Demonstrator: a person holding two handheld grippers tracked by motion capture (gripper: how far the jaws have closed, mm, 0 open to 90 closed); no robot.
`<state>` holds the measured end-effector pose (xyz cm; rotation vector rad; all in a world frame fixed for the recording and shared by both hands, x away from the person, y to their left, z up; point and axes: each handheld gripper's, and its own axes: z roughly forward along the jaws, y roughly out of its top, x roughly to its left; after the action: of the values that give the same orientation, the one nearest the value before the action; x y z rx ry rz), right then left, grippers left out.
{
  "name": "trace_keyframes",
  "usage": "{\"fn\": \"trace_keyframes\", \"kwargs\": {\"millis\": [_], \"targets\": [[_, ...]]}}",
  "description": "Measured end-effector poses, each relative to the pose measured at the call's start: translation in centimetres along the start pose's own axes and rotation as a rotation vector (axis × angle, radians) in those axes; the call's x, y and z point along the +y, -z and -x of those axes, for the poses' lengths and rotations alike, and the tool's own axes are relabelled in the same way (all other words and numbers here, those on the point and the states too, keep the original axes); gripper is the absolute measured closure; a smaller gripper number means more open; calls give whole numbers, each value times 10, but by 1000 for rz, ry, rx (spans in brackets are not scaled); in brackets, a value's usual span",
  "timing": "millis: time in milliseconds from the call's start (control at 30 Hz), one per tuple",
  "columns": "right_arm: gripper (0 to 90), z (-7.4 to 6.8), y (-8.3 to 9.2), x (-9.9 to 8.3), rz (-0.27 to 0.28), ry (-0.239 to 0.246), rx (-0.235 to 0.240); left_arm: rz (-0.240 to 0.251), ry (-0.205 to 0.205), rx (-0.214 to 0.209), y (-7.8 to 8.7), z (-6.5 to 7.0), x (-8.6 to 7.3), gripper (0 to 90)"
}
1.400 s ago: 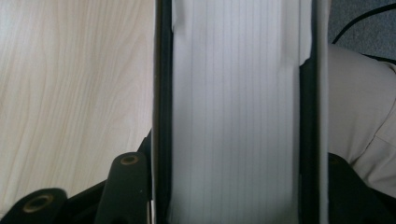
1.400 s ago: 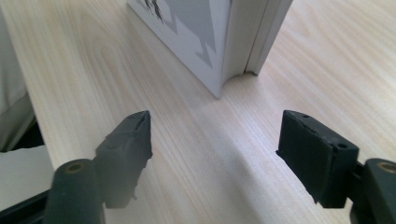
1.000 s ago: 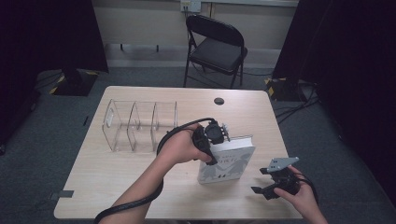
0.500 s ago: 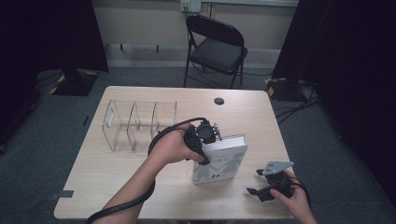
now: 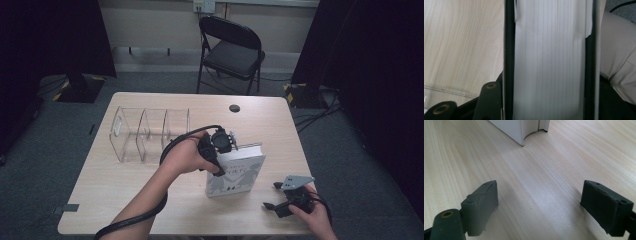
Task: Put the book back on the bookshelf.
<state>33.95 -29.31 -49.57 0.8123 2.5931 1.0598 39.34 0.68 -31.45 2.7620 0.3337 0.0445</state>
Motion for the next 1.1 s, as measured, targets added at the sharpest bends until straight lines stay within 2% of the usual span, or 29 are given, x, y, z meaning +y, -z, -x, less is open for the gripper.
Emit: {"fn": "trace_keyframes", "kwargs": {"millis": [100,133,300,367,400,500,600,667,800,933,1000,1100], "targets": [[133,0,-1,-1,12,-4,-3,-3,-22,9,-1,1,1,490],[133,0,-1,-2,17,-7,-6,-1,-9,6,-1,1,1,490],[133,-1,-1,-4,41,-13,-10,-4,-4,0,-1,-1,2,489],[134,-1,-1,-4,43,-19,-15,-4,-17,1,-2,-1,3,486],[133,-1,-2,-4,46,-19,-17,-6,-36,7,-2,-1,4,483],[134,-1,-2,-4,44,-20,-18,-14,-29,6,-3,0,5,482],[134,-1,-2,-4,44,-22,-18,3,-10,2,-4,0,6,479],[134,-1,-2,-4,44,-22,-19,18,-33,-3,-5,-1,7,475],[134,-1,-2,-4,44,-23,-19,18,-34,-8,-9,-2,10,467],[134,-1,-2,-4,44,-22,-19,12,-15,-12,-12,-1,13,463],[133,-1,-2,-4,44,-22,-19,7,-26,-7,-13,-1,14,459],[133,-1,-2,-4,44,-22,-19,4,-13,-1,-15,-1,16,449]]}}
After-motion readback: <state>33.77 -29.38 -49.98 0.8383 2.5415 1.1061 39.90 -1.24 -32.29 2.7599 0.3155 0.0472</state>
